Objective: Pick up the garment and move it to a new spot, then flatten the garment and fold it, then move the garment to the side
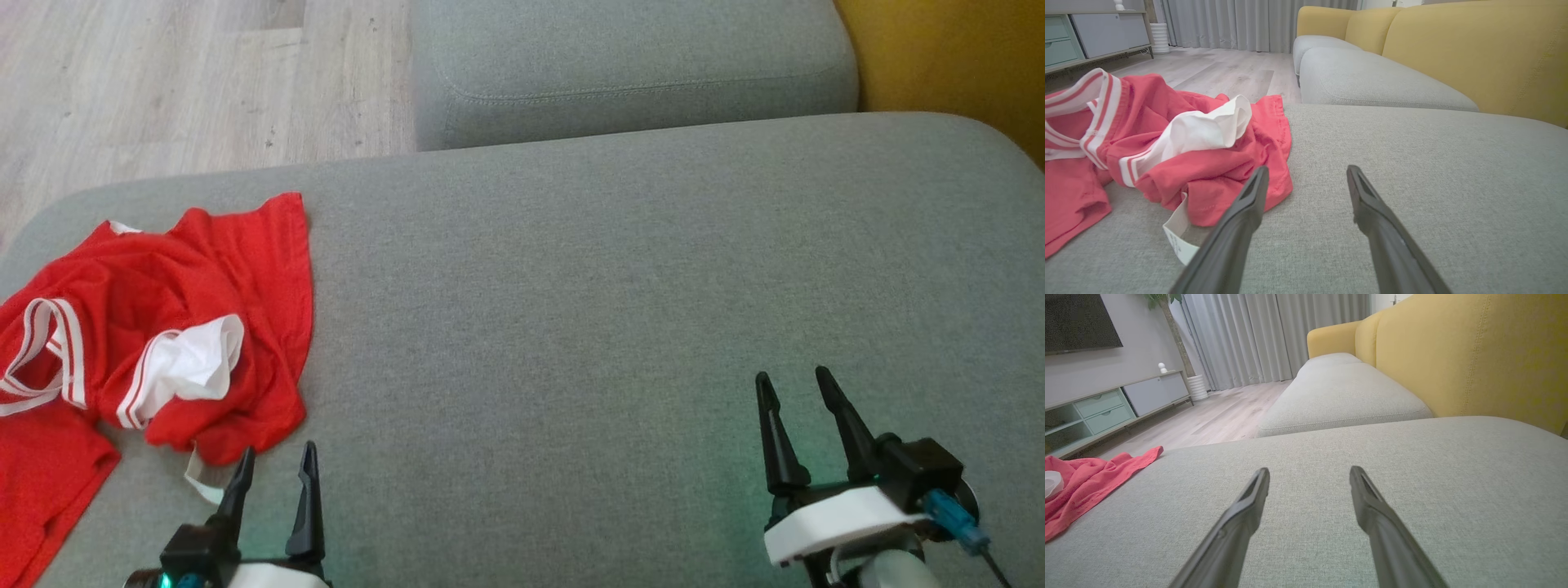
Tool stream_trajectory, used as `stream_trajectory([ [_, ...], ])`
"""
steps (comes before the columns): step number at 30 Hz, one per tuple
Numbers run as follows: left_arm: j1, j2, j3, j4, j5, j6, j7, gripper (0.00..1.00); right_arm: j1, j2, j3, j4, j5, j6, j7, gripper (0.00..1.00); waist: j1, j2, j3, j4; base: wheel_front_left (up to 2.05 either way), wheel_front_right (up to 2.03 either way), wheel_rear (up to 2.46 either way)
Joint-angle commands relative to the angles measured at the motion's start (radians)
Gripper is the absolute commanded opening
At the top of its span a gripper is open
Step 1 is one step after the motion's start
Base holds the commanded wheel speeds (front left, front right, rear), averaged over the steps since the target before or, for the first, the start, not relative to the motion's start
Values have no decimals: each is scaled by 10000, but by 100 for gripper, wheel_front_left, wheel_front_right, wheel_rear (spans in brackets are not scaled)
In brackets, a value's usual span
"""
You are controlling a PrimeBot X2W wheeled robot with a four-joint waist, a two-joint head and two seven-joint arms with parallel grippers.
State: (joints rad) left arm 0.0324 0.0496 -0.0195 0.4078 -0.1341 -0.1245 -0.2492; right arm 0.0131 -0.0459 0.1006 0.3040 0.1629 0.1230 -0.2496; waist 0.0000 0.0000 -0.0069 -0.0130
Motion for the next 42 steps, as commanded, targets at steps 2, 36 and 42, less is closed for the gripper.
stream_trajectory([
  [2, -212, 104, 415, -221, -64, -38, -126, 100, -287, -62, 239, -204, 161, 77, -122, 100, 0, 0, -10, 2, 0, 0, 0],
  [36, 18, 146, 542, -209, -350, -59, -126, 100, -268, -50, 815, -191, 45, 77, -122, 100, 0, 0, -176, 3032, 0, 0, 0],
  [42, -1105, 392, 104, -672, -1007, -60, -110, 100, -707, -153, 978, -417, -86, 77, -122, 100, 0, 0, 820, 2843, 0, 0, 0],
])
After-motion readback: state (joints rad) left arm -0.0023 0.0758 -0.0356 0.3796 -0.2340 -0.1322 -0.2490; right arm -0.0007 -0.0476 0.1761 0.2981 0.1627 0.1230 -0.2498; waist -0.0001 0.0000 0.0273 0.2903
